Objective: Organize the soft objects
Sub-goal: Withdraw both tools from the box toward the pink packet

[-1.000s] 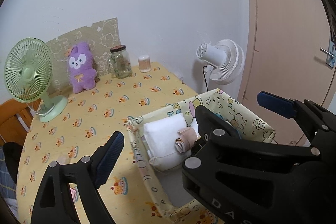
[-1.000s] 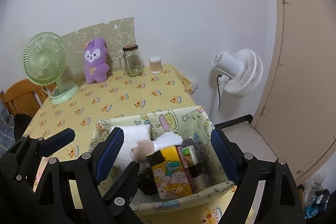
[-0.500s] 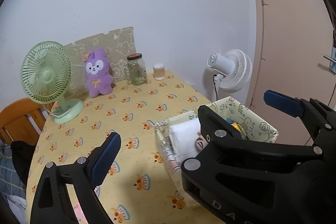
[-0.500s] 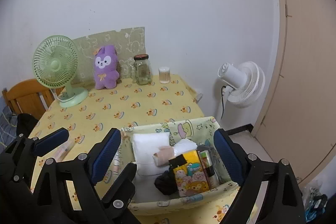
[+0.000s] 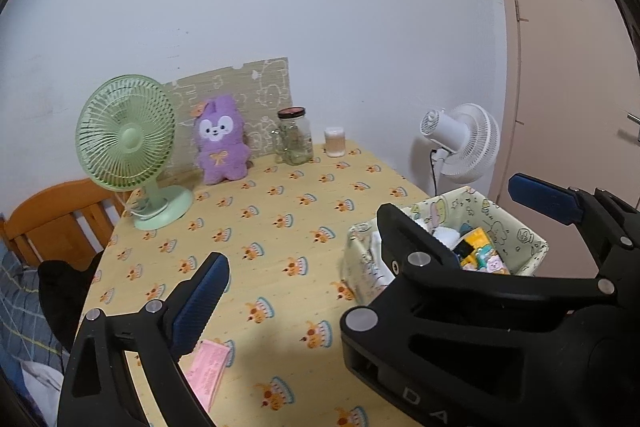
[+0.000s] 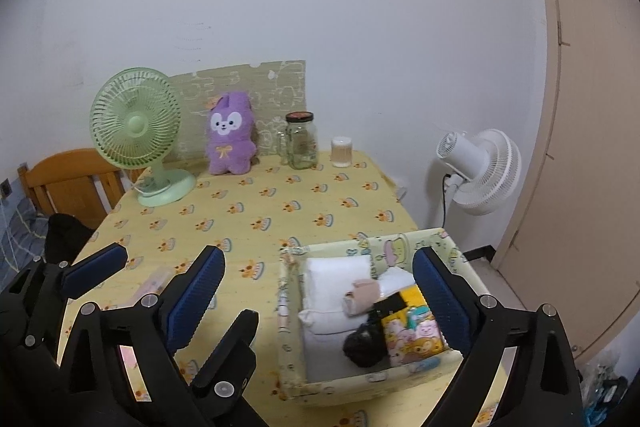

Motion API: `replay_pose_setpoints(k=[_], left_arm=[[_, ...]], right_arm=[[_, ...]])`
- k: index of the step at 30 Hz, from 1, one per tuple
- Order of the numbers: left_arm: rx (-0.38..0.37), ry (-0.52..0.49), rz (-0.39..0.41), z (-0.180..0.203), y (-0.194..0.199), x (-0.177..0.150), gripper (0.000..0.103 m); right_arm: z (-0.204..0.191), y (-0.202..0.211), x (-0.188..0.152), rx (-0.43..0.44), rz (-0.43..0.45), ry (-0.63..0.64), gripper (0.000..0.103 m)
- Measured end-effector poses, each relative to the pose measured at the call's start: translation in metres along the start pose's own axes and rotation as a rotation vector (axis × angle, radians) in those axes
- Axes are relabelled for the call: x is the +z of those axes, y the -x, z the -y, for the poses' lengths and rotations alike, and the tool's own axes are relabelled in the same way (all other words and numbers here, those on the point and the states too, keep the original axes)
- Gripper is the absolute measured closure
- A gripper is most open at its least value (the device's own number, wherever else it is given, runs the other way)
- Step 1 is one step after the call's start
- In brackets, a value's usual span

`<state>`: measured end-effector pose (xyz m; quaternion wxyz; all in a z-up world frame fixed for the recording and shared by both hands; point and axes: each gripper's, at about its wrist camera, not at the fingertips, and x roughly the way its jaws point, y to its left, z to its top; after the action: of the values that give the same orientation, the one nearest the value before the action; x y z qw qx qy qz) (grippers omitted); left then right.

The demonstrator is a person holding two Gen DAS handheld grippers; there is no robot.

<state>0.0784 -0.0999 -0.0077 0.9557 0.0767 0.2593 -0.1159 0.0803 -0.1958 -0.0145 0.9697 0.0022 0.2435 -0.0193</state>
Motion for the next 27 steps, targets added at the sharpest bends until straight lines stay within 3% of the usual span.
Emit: replay_pose_setpoints(k=[13,27], left_arm=[[0.036,0.016,0.001,-0.031,0.012,-0.016,0.005],[0.078,0.042,-0.029,-0.064,0.008,-0.043,0.005]], right_arm=[[-0.036,0.006,-0.007,0.031,0.001,0.005,0.003],[-0.073,-0.008,-0.027,0.06,-0.055,0.003,0.002]])
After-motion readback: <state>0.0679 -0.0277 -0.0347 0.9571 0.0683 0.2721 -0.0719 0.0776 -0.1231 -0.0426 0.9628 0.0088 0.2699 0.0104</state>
